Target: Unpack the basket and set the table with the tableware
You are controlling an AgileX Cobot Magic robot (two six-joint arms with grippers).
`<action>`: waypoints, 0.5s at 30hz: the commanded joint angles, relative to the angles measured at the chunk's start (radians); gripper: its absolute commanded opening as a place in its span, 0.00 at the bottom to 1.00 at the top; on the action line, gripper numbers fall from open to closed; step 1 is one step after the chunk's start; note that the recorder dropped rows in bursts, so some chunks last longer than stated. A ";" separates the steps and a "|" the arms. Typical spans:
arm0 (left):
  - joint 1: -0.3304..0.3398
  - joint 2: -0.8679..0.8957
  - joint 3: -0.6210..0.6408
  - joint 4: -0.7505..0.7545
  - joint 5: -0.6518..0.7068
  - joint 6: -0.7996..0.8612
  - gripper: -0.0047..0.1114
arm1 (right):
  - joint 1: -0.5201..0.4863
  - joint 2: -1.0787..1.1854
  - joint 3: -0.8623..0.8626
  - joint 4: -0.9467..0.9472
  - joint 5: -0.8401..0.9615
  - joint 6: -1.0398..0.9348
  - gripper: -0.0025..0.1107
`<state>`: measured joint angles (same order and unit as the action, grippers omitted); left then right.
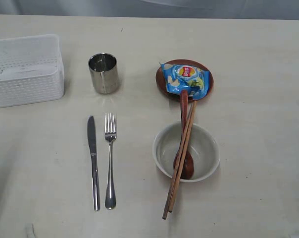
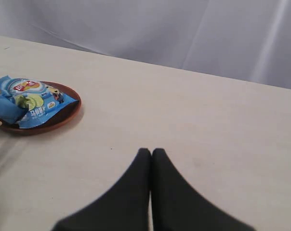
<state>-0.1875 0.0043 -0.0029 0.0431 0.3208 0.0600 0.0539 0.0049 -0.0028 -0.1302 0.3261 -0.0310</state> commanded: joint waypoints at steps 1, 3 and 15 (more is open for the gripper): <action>0.003 -0.004 0.003 0.004 0.001 -0.005 0.05 | -0.003 -0.005 0.003 -0.002 -0.005 0.001 0.02; 0.003 -0.004 0.003 0.004 0.001 -0.005 0.05 | -0.003 -0.005 0.003 -0.002 -0.005 0.001 0.02; 0.010 -0.004 0.003 0.004 0.006 -0.005 0.05 | -0.003 -0.005 0.003 -0.002 -0.005 0.001 0.02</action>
